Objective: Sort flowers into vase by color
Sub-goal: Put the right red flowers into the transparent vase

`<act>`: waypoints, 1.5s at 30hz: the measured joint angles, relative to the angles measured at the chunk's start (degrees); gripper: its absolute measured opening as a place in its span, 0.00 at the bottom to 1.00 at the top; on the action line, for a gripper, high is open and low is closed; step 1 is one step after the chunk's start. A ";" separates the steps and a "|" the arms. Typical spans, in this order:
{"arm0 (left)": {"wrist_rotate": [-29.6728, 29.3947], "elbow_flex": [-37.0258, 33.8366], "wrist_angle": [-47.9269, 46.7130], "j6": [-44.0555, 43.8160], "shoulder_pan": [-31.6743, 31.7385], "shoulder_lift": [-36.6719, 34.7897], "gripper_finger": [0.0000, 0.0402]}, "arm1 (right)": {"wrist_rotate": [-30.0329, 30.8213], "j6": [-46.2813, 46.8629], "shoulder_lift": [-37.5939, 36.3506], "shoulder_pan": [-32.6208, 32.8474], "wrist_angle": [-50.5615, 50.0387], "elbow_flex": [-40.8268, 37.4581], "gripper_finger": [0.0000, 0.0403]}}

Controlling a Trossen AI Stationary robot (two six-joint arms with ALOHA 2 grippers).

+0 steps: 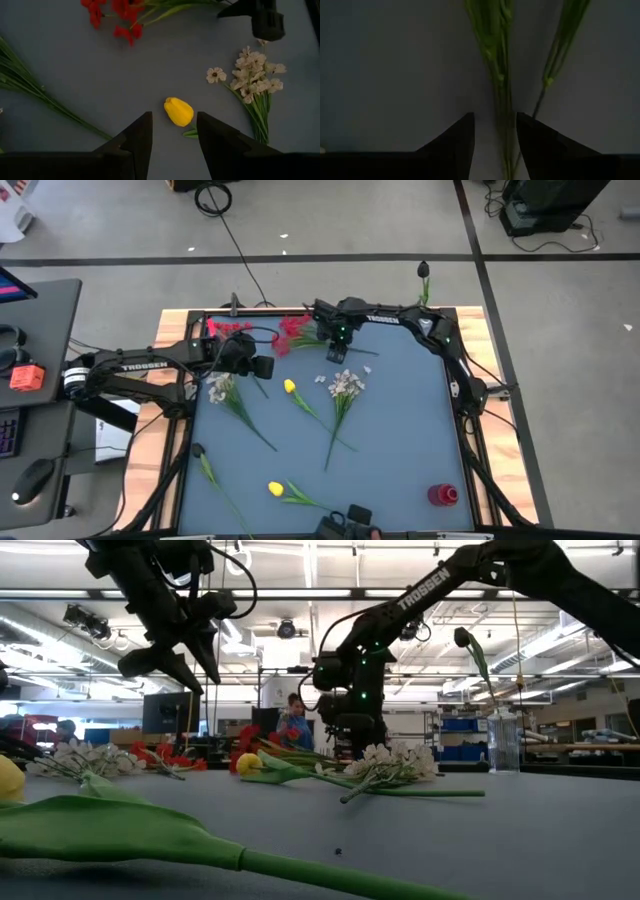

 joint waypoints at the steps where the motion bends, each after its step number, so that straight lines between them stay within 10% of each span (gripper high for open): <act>1: 0.00 0.01 0.00 0.00 0.00 0.00 0.40 | -0.24 -0.02 0.41 -0.15 -0.09 0.09 0.37; 12: 0.02 0.00 -0.02 -0.09 0.00 0.02 0.40 | -2.22 0.15 1.81 -0.35 -2.77 0.38 0.04; 45: -0.01 -0.05 10.55 7.19 -2.71 -0.39 0.40 | 0.33 25.71 -25.25 6.28 6.46 -0.49 0.00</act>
